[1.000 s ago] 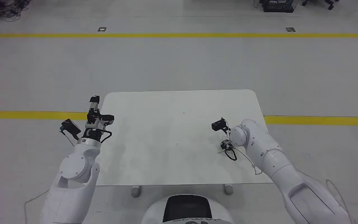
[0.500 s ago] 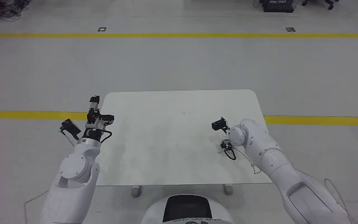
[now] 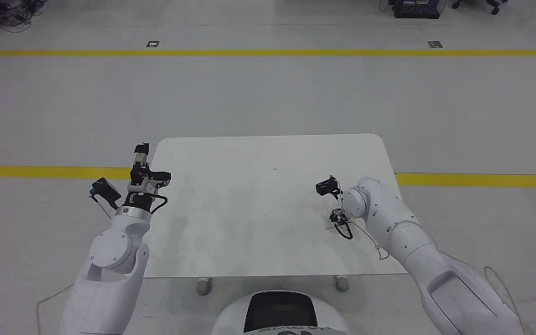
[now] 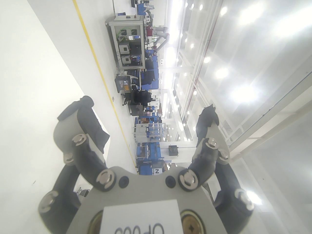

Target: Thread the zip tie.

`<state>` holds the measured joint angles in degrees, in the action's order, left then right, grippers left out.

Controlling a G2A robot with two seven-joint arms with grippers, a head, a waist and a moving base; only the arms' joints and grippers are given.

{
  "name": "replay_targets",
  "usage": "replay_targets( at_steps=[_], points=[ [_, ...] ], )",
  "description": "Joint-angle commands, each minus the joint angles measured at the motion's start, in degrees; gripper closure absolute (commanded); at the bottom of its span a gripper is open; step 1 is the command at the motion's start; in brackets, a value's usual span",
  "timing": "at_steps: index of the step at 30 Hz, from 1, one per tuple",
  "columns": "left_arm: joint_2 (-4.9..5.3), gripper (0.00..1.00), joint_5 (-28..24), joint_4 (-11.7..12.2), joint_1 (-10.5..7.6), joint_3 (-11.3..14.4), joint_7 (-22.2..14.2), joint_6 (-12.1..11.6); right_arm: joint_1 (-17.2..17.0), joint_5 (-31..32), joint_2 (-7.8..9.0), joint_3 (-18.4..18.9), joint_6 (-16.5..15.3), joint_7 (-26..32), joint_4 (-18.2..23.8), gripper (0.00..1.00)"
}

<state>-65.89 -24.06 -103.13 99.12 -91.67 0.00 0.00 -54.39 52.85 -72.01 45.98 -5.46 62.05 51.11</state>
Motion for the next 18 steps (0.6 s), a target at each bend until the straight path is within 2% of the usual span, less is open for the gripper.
replay_targets(
  at_steps=[1,8,14,18],
  points=[
    [0.00,0.00,0.0,0.0,0.00,0.0,0.0,0.0,0.0,0.1,0.03,0.2,0.1,0.0,0.1,1.00],
    [0.00,0.00,0.0,0.0,0.00,0.0,0.0,0.0,-1.6,1.1,1.25,2.8,0.6,0.3,3.8,1.00],
    [0.00,0.00,0.0,0.0,0.00,0.0,0.0,0.0,-5.9,1.6,3.78,8.3,-0.8,1.4,11.5,1.00],
    [0.00,0.00,0.0,0.0,0.00,0.0,0.0,0.0,-9.9,0.6,5.57,12.9,-3.3,1.9,17.6,1.00]
  ],
)
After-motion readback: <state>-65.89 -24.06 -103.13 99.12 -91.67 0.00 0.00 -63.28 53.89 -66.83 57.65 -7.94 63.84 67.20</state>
